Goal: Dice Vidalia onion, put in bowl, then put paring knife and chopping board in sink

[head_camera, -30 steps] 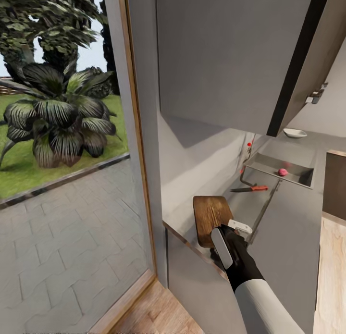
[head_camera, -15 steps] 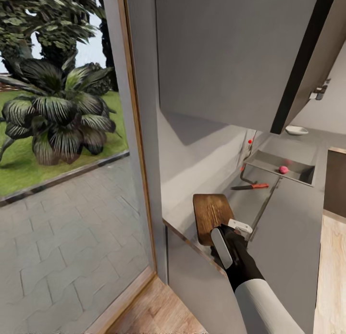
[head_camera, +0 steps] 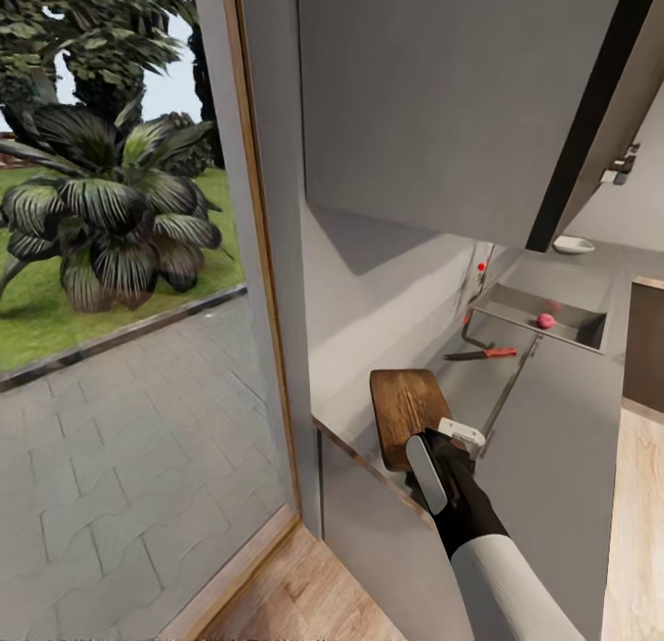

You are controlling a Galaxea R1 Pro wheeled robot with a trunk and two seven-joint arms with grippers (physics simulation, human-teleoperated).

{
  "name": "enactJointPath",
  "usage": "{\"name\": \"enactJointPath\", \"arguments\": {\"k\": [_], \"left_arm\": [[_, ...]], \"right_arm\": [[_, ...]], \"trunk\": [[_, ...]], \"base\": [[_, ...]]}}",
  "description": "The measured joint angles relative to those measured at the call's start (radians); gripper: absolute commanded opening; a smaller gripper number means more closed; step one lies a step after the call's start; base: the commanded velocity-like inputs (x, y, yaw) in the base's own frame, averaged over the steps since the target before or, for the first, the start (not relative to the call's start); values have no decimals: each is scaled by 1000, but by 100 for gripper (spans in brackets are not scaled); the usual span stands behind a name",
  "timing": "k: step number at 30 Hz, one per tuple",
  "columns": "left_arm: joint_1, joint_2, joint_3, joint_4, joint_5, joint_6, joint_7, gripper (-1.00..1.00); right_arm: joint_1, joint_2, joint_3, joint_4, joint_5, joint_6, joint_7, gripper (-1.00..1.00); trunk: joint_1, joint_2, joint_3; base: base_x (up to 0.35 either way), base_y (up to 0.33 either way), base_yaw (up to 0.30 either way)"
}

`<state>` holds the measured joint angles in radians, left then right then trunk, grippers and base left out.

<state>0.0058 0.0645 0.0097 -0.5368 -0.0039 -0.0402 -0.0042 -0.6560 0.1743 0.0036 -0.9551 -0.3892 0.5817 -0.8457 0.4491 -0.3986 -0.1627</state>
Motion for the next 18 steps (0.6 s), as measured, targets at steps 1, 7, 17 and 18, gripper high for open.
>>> {"name": "enactJointPath", "arguments": {"k": [1, 7, 17, 18], "left_arm": [[0, 0, 0, 0, 0, 0, 0, 100], [0, 0, 0, 0, 0, 0, 0, 100], [0, 0, 0, 0, 0, 0, 0, 100], [0, 0, 0, 0, 0, 0, 0, 100]], "right_arm": [[0, 0, 0, -2, 0, 0, 0, 100], [0, 0, -1, -5, 0, 0, 0, 100], [0, 0, -2, -6, -1, 0, 0, 100], [0, 0, -2, -6, -1, 0, 0, 100]], "trunk": [[0, 0, -1], [0, 0, -3], [0, 0, -3], [0, 0, -3]], "base": [[0, 0, 0], [0, 0, 0], [0, 0, 0], [0, 0, 0]]}}
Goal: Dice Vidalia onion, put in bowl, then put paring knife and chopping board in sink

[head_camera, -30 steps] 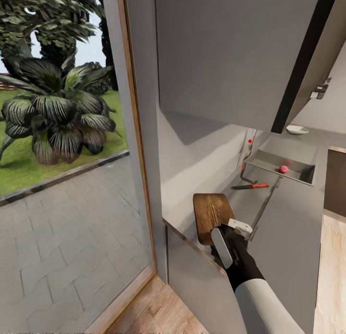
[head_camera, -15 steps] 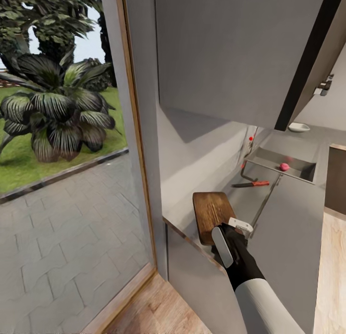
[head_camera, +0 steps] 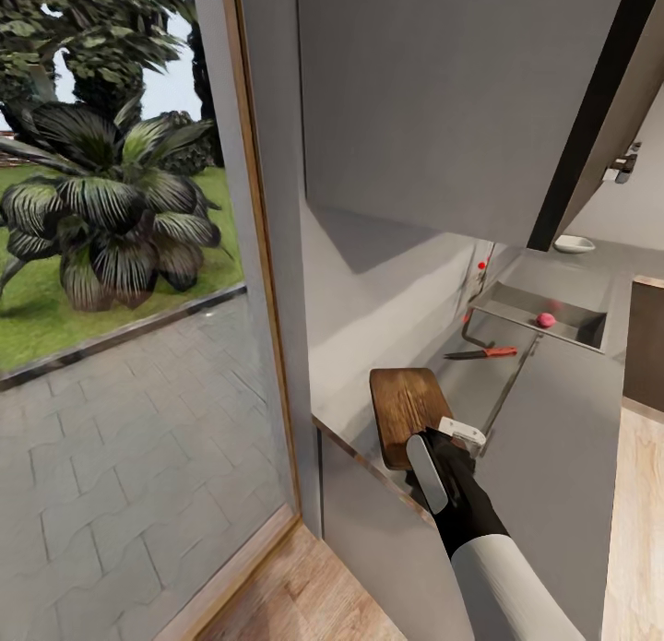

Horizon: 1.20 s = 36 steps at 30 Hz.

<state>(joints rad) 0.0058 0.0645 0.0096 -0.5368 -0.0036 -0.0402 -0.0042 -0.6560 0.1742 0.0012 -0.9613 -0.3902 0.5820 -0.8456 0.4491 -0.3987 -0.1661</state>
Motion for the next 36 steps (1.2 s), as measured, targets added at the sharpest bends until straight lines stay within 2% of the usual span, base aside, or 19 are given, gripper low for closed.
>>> {"name": "enactJointPath", "arguments": {"k": [3, 4, 8, 13, 18, 23, 28, 36], "left_arm": [[0, 0, 0, 0, 0, 0, 0, 100], [0, 0, 0, 0, 0, 0, 0, 100], [0, 0, 0, 0, 0, 0, 0, 100], [0, 0, 0, 0, 0, 0, 0, 100], [0, 0, -1, -1, 0, 0, 0, 100], [0, 0, 0, -1, 0, 0, 0, 100], [0, 0, 0, 0, 0, 0, 0, 100], [0, -3, -1, 0, -1, 0, 0, 100]], "right_arm": [[0, 0, 0, 0, 0, 0, 0, 100], [0, 0, 0, 0, 0, 0, 0, -100], [0, 0, 0, 0, 5, 1, -1, -100], [0, 0, -3, -4, 38, 23, -3, -100], [0, -1, -4, -6, 46, 26, -3, -100], [0, -1, -8, -8, 42, 27, -4, -100], [0, 0, -62, -13, -5, -1, 1, -100], [0, 0, -82, -12, -6, -1, 0, -100]], "trunk": [[0, 0, 0], [0, 0, 0], [0, 0, 0], [0, 0, 0], [0, 0, 0], [0, 0, 0], [0, 0, 0], [0, 0, 0]], "base": [[0, 0, 0], [0, 0, 0], [0, 0, 0], [0, 0, 0], [0, 0, 0], [0, 0, 0], [0, 0, 0], [0, -162, 0]]}}
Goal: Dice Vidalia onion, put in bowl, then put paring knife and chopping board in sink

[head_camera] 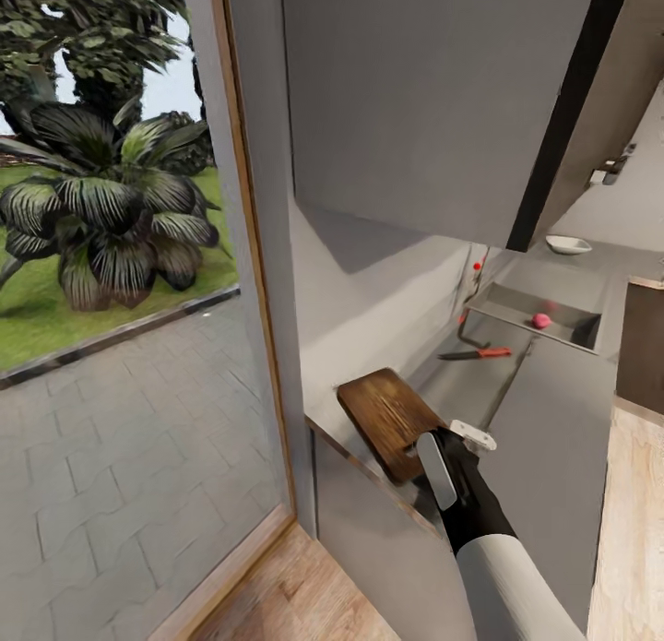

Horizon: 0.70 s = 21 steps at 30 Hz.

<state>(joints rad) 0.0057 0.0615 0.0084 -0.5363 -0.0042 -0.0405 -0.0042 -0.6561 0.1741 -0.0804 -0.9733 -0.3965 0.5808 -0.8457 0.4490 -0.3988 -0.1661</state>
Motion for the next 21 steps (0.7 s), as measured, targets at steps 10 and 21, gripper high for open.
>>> {"name": "enactJointPath", "arguments": {"k": [10, 21], "left_arm": [[0, -2, -1, 0, 0, 0, 1, 100], [0, -2, -1, 0, 0, 0, 1, 100]], "right_arm": [[0, 0, -2, -5, -2, -5, 1, -100], [0, 0, 1, -6, 7, 4, 0, -100]], "trunk": [[0, 0, 0], [0, 0, 0]], "base": [[-5, -314, 0], [-4, -32, 0]]}}
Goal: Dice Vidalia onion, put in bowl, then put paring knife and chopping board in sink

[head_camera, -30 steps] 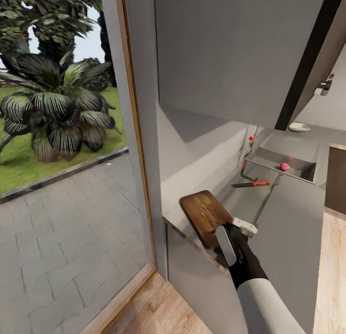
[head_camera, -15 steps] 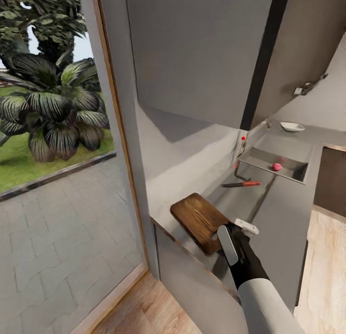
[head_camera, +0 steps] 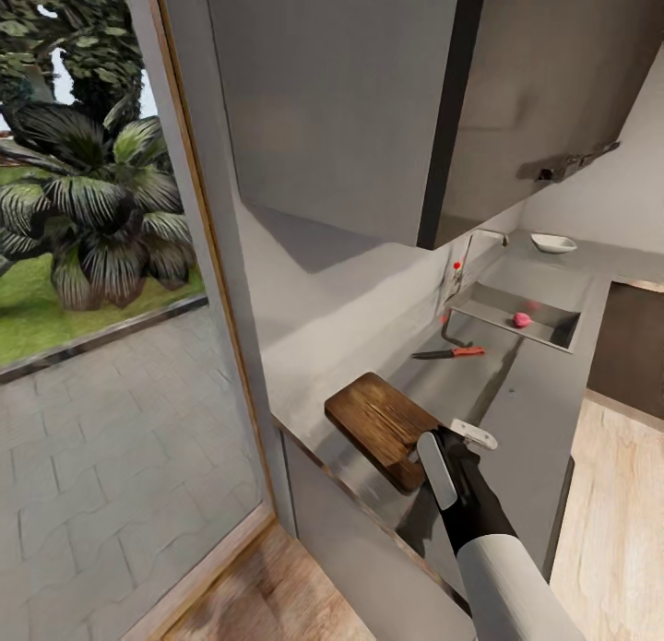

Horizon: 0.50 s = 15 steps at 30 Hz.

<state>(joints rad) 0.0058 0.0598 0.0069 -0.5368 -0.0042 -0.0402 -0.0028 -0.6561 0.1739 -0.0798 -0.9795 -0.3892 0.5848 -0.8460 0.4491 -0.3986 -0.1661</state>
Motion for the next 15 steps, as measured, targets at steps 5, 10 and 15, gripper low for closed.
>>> {"name": "enactJointPath", "arguments": {"k": [5, 10, 15], "left_arm": [[0, 0, 0, 0, 0, 0, 0, 100], [0, 0, 0, 0, 0, 0, 0, 100], [0, 0, 0, 0, 0, 0, 0, 100]], "right_arm": [[0, 0, 0, 0, 0, 0, 0, -100], [0, 0, 2, 0, 3, 1, 0, -100], [0, 0, 6, 2, 7, 1, 1, -100]], "trunk": [[0, 0, 0], [0, 0, 0], [0, 0, 0]], "base": [[0, 0, 0], [0, 0, 0], [0, 0, 0]]}}
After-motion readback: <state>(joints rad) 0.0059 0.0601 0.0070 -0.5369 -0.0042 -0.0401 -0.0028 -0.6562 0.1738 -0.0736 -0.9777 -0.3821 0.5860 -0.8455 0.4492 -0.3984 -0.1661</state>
